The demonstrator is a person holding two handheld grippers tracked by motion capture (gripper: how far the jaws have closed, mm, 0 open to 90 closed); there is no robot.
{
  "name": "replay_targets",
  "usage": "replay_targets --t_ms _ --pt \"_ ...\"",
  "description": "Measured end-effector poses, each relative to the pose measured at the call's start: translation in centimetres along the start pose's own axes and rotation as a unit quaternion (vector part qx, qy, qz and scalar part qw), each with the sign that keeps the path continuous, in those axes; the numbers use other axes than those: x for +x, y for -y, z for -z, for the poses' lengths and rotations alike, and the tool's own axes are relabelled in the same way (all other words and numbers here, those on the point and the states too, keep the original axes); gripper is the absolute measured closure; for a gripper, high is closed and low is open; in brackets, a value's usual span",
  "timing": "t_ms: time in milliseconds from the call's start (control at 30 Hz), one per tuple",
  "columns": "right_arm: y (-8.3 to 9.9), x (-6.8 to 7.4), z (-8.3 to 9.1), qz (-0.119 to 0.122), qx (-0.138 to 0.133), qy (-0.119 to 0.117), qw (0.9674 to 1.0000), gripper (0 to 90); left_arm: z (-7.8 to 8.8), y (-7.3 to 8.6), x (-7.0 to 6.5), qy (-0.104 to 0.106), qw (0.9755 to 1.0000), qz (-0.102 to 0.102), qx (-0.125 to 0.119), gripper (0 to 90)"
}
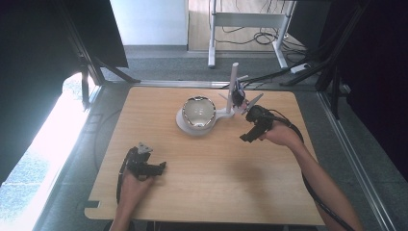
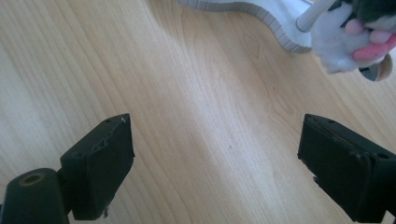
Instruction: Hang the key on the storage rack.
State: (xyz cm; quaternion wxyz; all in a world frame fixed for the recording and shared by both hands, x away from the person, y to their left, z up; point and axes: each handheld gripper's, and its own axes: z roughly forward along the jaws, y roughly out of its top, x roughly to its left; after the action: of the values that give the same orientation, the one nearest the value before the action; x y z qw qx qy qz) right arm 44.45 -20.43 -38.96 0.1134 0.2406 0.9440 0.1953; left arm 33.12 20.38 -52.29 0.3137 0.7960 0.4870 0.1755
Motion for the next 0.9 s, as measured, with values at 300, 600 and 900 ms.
replay_targets --t_ms 300,600,900 --pt "1.8 0.9 0.8 0.003 0.002 0.001 1.0 7.0 0.0 0.0 -0.1 0.0 1.0 0.004 -0.001 4.8" --pt "3.2 1.5 1.6 -0.002 -0.004 0.007 1.0 3.8 0.0 0.0 0.0 0.002 1.0 0.0 0.001 4.0" --pt "4.9 2.4 2.9 -0.01 -0.011 0.011 0.9998 3.7 -0.1 0.0 -0.1 0.003 1.0 0.001 0.0 3.2"
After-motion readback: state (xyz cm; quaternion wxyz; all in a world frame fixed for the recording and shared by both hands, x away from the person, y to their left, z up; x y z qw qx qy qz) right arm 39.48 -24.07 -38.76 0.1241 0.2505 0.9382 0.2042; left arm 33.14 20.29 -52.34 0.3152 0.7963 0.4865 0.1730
